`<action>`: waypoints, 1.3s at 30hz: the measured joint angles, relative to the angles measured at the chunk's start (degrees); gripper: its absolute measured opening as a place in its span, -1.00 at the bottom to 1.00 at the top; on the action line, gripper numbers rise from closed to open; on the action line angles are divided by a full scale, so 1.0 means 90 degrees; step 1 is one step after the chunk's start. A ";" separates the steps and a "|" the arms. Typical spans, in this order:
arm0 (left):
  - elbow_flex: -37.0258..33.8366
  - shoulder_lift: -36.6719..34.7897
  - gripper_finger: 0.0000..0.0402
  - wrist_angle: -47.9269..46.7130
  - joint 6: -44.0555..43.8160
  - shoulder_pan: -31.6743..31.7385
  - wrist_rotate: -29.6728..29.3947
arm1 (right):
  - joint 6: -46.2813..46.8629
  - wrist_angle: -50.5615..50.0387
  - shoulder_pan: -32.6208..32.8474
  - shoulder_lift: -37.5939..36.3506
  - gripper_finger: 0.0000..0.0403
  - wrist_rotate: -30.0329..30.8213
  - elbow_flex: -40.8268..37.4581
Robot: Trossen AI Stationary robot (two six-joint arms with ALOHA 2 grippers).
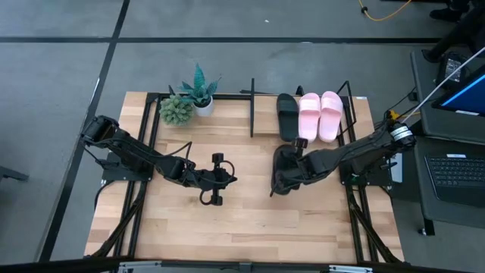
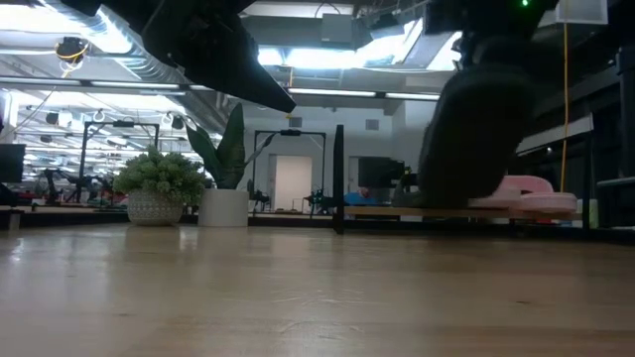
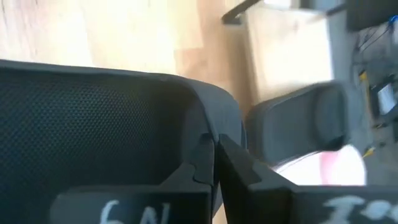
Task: Pick and place slides into the shelf
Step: Put the black slide on the shelf
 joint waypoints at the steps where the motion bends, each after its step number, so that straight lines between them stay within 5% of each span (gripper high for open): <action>1: 0.0000 0.0000 -1.00 0.0000 0.0000 -0.0001 0.0000 | -0.0084 -0.0051 0.0015 -0.0001 -0.96 0.0067 0.0077; 14: 0.0000 0.0000 -1.00 0.0000 -0.0138 -0.0004 0.0000 | -0.2105 -0.0242 -0.0294 -0.0017 -0.96 0.0755 0.1204; 35: 0.0000 0.0001 -1.00 0.0000 -0.0165 -0.0004 0.0000 | -0.5464 0.1119 -0.2585 -0.0027 -0.96 0.0733 0.1839; 39: 0.0000 0.0000 -1.00 0.0000 -0.0165 -0.0005 0.0000 | -0.5822 0.1411 -0.2957 -0.0027 -0.96 0.0240 0.1839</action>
